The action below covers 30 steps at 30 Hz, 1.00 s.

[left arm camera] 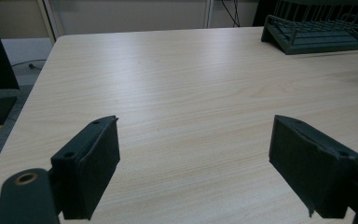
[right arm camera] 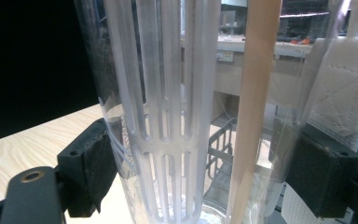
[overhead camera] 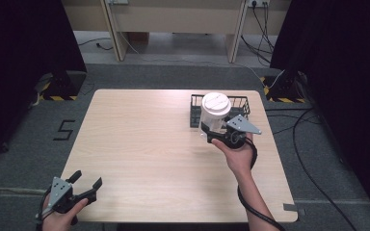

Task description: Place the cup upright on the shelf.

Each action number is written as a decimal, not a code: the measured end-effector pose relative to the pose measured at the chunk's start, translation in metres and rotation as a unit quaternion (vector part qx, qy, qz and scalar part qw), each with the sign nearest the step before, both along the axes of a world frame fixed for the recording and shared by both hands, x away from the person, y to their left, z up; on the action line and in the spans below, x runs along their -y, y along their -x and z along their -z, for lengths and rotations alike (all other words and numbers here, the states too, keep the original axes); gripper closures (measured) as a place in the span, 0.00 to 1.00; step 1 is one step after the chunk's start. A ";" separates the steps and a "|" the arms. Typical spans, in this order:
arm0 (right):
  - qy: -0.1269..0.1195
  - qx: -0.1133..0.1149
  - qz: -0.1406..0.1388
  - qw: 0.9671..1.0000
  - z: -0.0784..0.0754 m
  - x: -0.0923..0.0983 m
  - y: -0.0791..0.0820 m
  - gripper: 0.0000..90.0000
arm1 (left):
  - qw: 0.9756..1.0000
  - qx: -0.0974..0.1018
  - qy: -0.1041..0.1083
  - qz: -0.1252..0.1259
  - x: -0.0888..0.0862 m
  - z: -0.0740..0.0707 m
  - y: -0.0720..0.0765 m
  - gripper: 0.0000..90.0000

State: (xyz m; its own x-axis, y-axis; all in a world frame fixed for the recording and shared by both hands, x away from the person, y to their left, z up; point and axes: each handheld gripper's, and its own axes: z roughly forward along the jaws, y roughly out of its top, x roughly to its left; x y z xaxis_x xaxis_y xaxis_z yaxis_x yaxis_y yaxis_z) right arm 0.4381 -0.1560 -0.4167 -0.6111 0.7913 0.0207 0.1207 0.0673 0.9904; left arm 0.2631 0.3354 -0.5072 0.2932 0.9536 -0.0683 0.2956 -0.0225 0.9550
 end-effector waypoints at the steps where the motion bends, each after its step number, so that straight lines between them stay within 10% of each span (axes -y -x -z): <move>1: 0.000 0.000 0.003 1.000 0.000 0.001 0.000 0.20 | 1.000 0.000 0.000 0.000 0.000 0.000 0.000 0.17; 30: -0.005 -0.004 0.060 0.998 -0.007 0.036 -0.013 0.21 | 1.000 0.000 0.002 0.000 0.000 0.000 0.000 0.17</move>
